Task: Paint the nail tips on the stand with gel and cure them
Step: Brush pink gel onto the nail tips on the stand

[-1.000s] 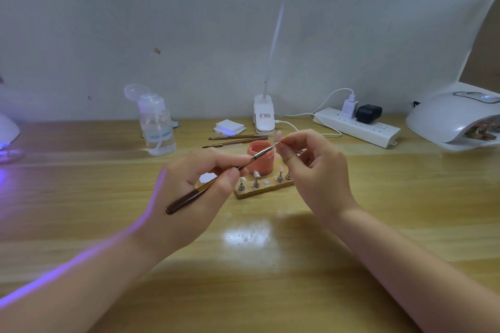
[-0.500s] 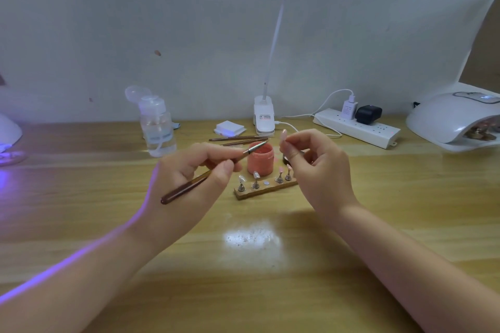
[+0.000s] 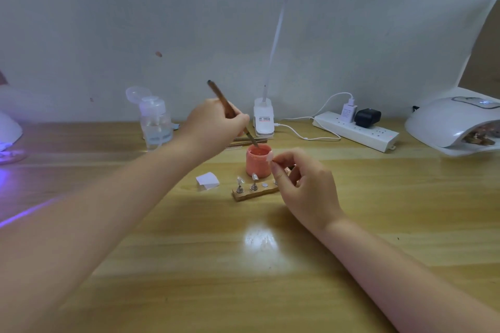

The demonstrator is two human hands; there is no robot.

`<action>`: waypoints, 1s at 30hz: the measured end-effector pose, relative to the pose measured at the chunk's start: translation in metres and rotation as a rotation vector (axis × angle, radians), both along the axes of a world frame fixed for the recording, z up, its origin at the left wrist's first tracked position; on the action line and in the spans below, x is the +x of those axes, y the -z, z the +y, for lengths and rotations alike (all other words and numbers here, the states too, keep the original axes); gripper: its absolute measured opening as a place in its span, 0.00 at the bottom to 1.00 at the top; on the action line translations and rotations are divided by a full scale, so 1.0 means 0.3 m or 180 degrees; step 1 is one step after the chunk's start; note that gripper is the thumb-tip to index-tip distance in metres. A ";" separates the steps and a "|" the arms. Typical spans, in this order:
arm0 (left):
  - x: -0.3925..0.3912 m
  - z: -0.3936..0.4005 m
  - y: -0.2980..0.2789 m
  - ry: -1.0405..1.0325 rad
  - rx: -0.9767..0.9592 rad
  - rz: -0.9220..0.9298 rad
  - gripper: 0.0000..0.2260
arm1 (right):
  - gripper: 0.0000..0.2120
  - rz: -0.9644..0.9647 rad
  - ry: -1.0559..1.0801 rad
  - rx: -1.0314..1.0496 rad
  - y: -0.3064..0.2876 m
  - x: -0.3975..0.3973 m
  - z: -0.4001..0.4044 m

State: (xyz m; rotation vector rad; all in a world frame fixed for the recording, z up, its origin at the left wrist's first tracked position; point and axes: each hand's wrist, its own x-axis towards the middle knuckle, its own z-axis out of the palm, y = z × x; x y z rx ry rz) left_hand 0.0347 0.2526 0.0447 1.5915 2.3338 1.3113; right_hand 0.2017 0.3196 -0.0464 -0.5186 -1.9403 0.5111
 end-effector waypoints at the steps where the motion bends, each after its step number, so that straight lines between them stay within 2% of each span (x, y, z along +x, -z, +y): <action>1: 0.004 0.026 -0.008 0.0003 -0.0219 0.0138 0.12 | 0.02 0.0012 -0.0010 -0.0004 0.000 -0.001 0.000; 7: 0.017 0.109 -0.006 -0.0020 -0.1025 0.0204 0.09 | 0.02 0.0057 -0.0049 -0.0013 0.001 -0.001 0.004; 12: 0.022 0.126 0.019 0.0029 -0.1121 -0.0093 0.09 | 0.01 0.0029 0.0021 -0.0048 0.000 0.001 0.009; 16: 0.013 0.126 0.014 -0.0123 -0.0752 -0.0690 0.07 | 0.01 0.0036 0.0034 -0.0051 -0.001 0.003 0.011; 20: -0.011 0.112 0.001 -0.0312 -0.0299 -0.1658 0.06 | 0.01 0.0031 0.0025 -0.0070 0.000 0.001 0.008; 25: -0.056 0.083 0.010 -0.0415 -0.0168 -0.2386 0.06 | 0.02 0.0046 0.0028 -0.0093 -0.002 0.003 0.009; 30: -0.089 0.065 0.021 -0.0332 -0.0297 -0.2756 0.09 | 0.03 0.0021 0.0039 -0.0099 -0.002 0.005 0.010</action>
